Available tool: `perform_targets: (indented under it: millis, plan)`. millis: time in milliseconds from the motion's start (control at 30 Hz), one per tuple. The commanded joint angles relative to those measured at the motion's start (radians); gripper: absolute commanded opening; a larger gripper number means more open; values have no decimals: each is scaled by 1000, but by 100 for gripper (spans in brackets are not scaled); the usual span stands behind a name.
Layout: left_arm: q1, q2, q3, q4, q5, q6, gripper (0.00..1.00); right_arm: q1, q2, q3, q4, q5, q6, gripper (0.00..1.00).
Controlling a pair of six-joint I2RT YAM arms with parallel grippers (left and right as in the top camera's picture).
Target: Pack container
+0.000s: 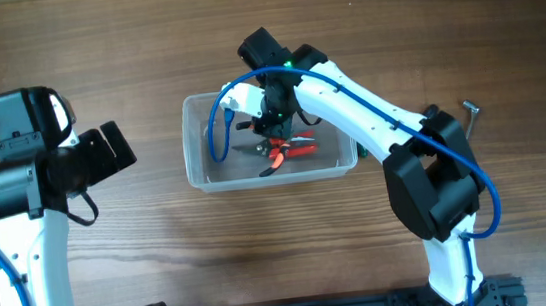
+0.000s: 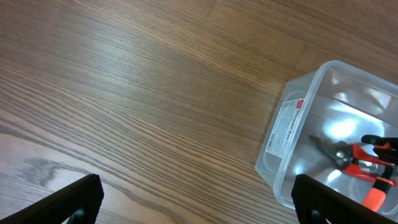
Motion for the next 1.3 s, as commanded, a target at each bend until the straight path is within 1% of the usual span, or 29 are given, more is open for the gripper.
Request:
perform_targets:
  millis: [0, 100, 233, 267, 300, 333, 400, 433, 467, 533, 567, 633, 733, 833, 867, 967, 1033, 1100, 1133, 1167, 1267]
  plan:
    - [5, 4, 8, 0, 1, -17, 100, -2, -2, -5, 30, -19, 60, 5]
    - [5, 4, 8, 0, 1, -17, 100, -2, -2, -5, 55, -16, 94, 4]
    - [5, 4, 8, 0, 1, -17, 100, -2, -2, -5, 61, -16, 97, 6]
    - [5, 4, 8, 0, 1, -17, 100, -2, -2, -5, 61, -16, 97, 8]
    - [5, 4, 8, 0, 1, -17, 100, -2, -2, -5, 61, -16, 97, 13]
    - [5, 4, 8, -1, 1, -17, 100, -2, -2, -5, 62, -16, 97, 15]
    - [5, 4, 8, -1, 1, -17, 100, -2, -2, -5, 62, -16, 97, 25]
    - [5, 4, 8, -1, 1, -17, 100, -2, -2, -5, 61, -17, 98, 31]
    - [5, 4, 8, -1, 1, -17, 100, -2, -2, -5, 61, -17, 98, 44]
    - [5, 4, 8, -4, 1, -17, 100, -2, -2, -5, 61, -17, 110, 89]
    - [5, 4, 8, -6, 1, -17, 100, -2, -2, -5, 62, -16, 124, 100]
    - [5, 4, 8, -11, 1, -17, 100, -2, -2, -5, 58, -16, 132, 99]
    - [5, 4, 8, -11, 1, -16, 100, -2, -6, -4, 58, -16, 187, 100]
    - [5, 4, 8, -11, 1, -17, 100, -2, -40, 4, 39, 5, 282, 100]
    - [5, 4, 8, -11, 1, -16, 100, -2, -88, 23, 8, 51, 356, 100]
    - [5, 4, 8, -11, 1, -16, 100, -10, -188, 51, -41, 153, 471, 100]
    - [5, 4, 8, -11, 1, -16, 100, -38, -296, 73, -75, 271, 616, 100]
    - [5, 4, 8, -11, 1, -17, 100, -82, -384, 85, -103, 333, 734, 100]
    - [5, 4, 8, -11, 1, -17, 100, -129, -444, 85, -117, 346, 807, 100]
    - [5, 4, 8, -11, 1, -17, 100, -164, -477, 85, -127, 341, 848, 100]
    - [5, 4, 8, -11, 1, -17, 100, -327, -559, 84, -196, 288, 964, 100]
